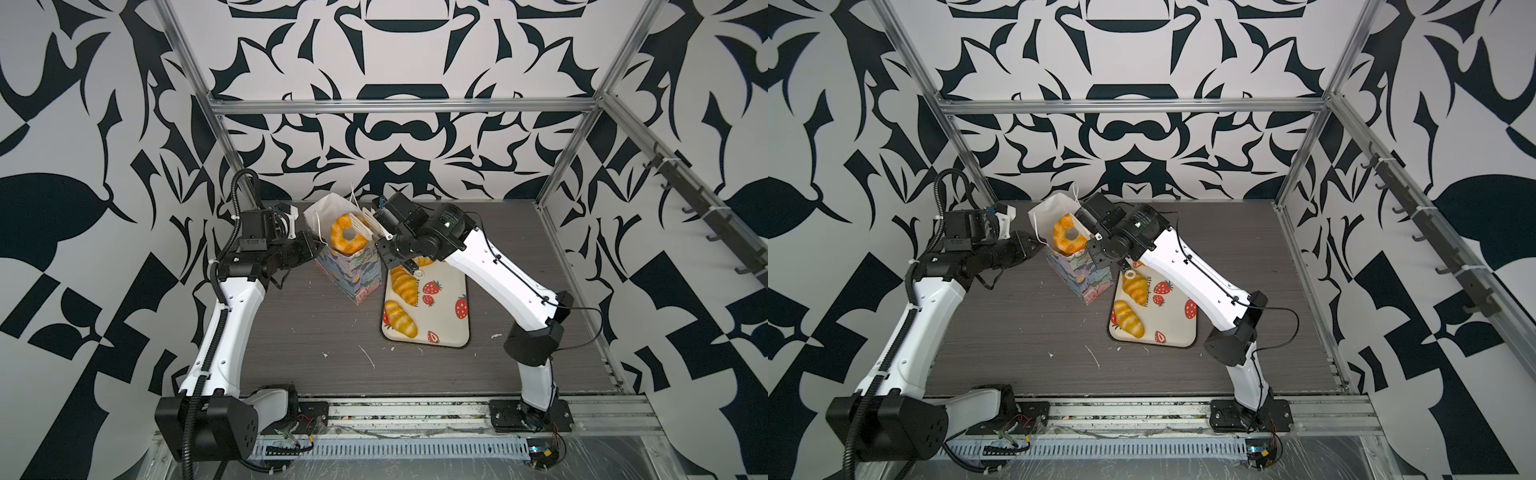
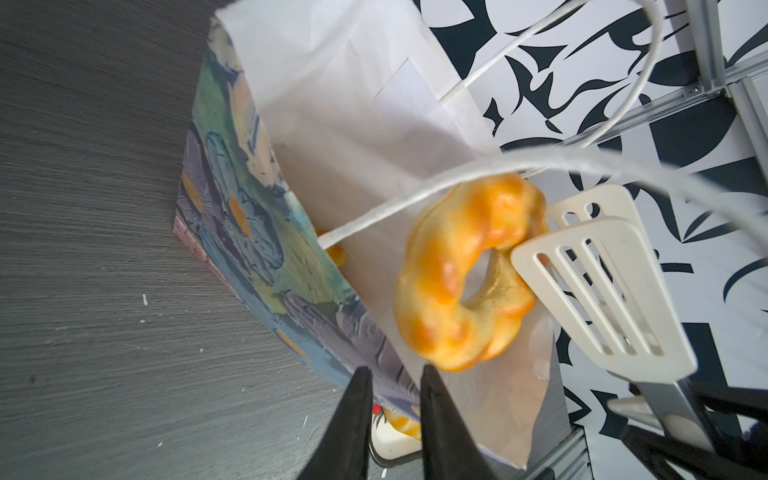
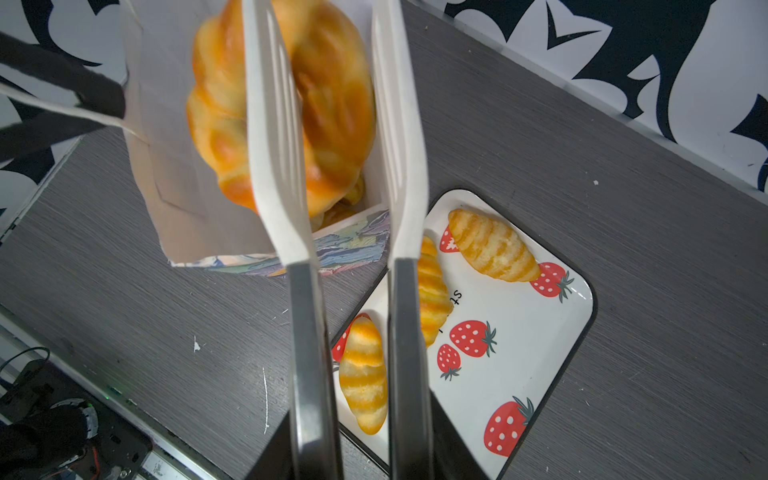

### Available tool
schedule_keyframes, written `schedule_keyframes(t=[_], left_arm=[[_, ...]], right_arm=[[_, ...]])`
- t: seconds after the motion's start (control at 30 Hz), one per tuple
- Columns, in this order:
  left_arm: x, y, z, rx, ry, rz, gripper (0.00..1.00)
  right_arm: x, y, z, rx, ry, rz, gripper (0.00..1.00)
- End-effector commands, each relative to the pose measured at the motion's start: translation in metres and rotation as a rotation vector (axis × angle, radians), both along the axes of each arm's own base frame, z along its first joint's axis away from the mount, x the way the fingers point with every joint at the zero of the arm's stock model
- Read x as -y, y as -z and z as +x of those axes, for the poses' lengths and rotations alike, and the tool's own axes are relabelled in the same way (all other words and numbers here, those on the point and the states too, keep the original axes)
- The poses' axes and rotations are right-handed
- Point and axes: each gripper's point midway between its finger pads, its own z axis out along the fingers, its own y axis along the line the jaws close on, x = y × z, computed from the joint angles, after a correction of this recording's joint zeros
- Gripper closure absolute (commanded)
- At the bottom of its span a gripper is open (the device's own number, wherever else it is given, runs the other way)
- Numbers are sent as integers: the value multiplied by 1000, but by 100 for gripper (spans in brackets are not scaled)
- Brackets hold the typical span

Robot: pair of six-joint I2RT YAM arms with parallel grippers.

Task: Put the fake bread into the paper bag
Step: 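Move the ring bun over the bag opening and open the tongs, then lift the empty right tongs out of the bag and back over the tray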

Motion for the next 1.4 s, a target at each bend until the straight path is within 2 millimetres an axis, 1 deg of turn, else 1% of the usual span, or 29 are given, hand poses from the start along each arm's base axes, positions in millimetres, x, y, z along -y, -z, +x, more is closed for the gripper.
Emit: schedule_keyframes(t=[0.0, 0.2, 0.63, 0.97, 1.2, 1.37], left_arm=[[1, -2, -7, 7, 9, 3, 75], [1, -3, -8, 9, 10, 3, 75], [1, -4, -8, 11, 10, 1, 75], [1, -4, -8, 11, 10, 2, 76], [2, -5, -8, 12, 12, 1, 75], [2, -5, -8, 10, 12, 1, 75]], right_arm=[[1, -24, 0, 59, 4, 46, 59], [1, -28, -2, 64, 1, 49, 58], [15, -46, -4, 114, 22, 55, 58], [38, -61, -7, 171, 43, 32, 58], [55, -65, -9, 195, 71, 15, 57], [72, -69, -10, 216, 107, 16, 57]])
